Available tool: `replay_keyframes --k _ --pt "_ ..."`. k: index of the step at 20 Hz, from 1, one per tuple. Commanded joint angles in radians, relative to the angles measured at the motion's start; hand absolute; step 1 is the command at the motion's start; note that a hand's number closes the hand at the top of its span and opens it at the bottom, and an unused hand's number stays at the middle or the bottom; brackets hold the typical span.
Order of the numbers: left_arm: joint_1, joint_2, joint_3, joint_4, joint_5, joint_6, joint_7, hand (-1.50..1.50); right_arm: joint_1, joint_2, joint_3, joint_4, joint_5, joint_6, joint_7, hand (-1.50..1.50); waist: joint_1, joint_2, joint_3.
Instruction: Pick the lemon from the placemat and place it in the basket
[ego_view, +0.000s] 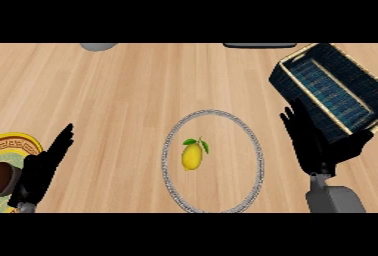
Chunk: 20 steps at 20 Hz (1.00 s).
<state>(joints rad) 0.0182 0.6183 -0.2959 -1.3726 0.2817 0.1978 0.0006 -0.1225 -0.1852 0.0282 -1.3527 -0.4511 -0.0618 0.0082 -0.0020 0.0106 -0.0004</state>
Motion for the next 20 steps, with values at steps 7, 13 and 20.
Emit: replay_keyframes --k 7,13,20 --pt "-0.143 -0.066 0.022 -0.035 -0.008 0.043 0.1 0.0 -0.16 0.02 0.093 -0.085 0.232 0.137 -0.547 1.5 0.0 -0.031 0.001" --pt "-0.211 -0.108 0.007 -0.027 -0.03 0.08 0.158 0.0 -0.091 0.183 0.343 -0.109 0.391 -0.322 -0.754 -1.5 0.001 -0.018 0.0" --pt "-0.187 -0.093 0.035 0.009 -0.022 0.071 0.139 0.0 0.002 0.074 0.407 -0.022 0.785 -0.632 -0.387 -1.5 -0.035 -0.028 -0.013"
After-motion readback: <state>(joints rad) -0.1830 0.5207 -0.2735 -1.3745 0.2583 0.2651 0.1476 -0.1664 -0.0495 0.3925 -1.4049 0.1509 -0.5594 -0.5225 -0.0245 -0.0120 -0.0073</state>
